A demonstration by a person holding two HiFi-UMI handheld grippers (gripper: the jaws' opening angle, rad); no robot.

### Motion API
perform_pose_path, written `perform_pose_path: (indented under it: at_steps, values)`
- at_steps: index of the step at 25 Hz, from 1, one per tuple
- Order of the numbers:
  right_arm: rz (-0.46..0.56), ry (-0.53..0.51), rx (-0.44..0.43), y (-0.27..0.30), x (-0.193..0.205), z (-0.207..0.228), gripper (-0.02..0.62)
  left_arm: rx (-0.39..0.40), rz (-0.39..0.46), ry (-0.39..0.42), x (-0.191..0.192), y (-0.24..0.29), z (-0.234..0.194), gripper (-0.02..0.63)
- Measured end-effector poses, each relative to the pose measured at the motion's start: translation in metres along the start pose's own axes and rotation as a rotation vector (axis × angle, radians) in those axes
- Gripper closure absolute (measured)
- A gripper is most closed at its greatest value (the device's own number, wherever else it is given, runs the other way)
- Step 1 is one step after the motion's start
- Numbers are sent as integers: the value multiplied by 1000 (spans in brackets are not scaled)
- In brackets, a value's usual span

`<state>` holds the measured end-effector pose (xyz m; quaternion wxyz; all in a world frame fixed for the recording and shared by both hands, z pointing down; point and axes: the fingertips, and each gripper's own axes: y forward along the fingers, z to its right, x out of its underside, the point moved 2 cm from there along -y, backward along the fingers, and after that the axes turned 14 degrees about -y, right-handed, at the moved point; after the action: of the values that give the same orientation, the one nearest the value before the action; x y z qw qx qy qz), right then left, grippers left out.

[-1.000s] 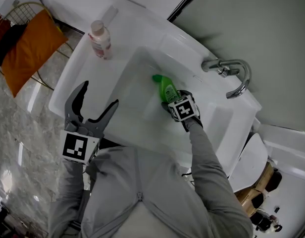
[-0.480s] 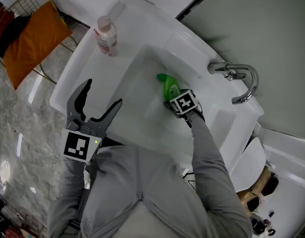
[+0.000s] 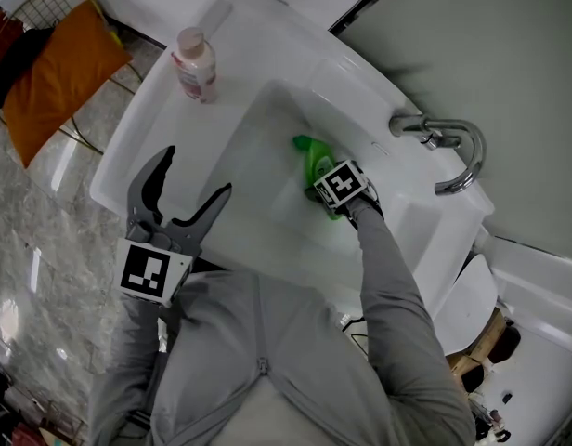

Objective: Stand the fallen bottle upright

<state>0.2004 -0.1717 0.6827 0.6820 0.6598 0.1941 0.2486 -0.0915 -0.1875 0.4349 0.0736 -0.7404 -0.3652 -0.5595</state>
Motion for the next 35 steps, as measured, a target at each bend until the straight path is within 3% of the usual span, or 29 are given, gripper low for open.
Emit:
perform_pose_path:
  at_steps: [13,18,35]
  values:
    - [-27,6,14,-1,1,3,153,5,35,29,3,1,-3,178]
    - [-20,19,10,-2,2,0,158,-8,2,-20,1,1,3,178]
    - [110,76,99,-15,-4,-1,161,11,19,-8,-2,-2,9,178]
